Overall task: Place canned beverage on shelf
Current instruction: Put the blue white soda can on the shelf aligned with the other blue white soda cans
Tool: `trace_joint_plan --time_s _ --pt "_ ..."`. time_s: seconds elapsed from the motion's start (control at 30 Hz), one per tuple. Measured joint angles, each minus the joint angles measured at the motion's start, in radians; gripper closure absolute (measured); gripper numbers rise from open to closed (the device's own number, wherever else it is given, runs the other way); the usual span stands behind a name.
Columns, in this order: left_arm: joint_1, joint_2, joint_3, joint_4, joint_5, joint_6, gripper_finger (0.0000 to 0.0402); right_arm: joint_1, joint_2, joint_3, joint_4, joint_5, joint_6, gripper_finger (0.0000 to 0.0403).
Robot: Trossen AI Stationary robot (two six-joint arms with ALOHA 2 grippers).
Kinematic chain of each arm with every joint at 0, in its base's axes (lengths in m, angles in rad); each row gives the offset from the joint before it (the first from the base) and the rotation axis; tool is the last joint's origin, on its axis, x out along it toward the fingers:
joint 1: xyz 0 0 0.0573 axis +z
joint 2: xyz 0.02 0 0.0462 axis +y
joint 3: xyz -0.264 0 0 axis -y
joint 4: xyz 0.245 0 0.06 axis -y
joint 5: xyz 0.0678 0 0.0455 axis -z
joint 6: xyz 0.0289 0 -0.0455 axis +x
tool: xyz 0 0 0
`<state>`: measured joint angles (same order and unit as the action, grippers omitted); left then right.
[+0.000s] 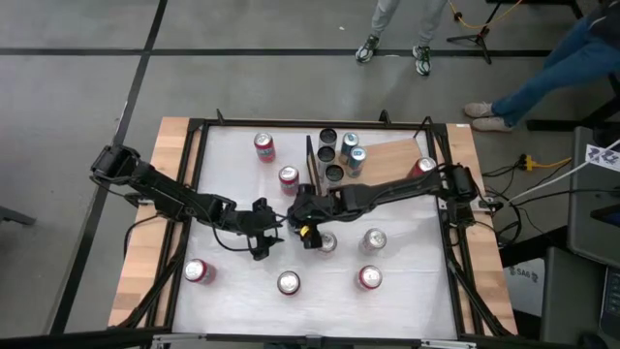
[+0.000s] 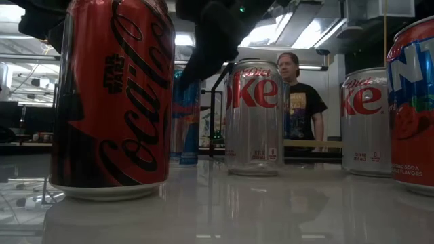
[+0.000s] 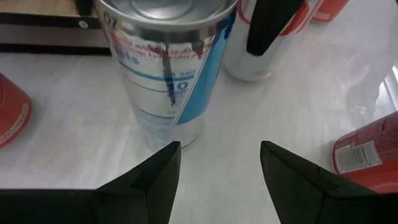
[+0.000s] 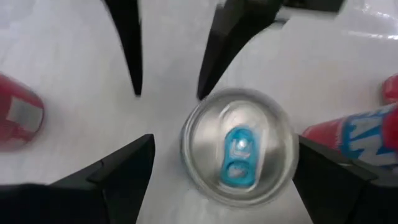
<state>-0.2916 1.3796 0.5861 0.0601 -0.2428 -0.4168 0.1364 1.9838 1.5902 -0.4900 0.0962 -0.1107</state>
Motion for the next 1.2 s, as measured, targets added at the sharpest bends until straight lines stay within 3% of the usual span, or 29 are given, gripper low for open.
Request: trace_joint_plan --time_s 0.4,0.8,1.2 --pt "0.000 0.000 0.000 0.002 0.000 0.000 0.0189 0.000 0.013 0.000 0.018 0.008 -0.002 0.0063" --pt "0.000 0.000 0.000 0.001 0.000 0.000 0.0189 0.000 0.017 0.002 0.023 0.008 -0.002 0.0169" --pt "0.000 0.000 0.000 0.001 0.000 0.000 0.0189 0.000 0.006 0.001 0.010 0.008 -0.002 0.0173"
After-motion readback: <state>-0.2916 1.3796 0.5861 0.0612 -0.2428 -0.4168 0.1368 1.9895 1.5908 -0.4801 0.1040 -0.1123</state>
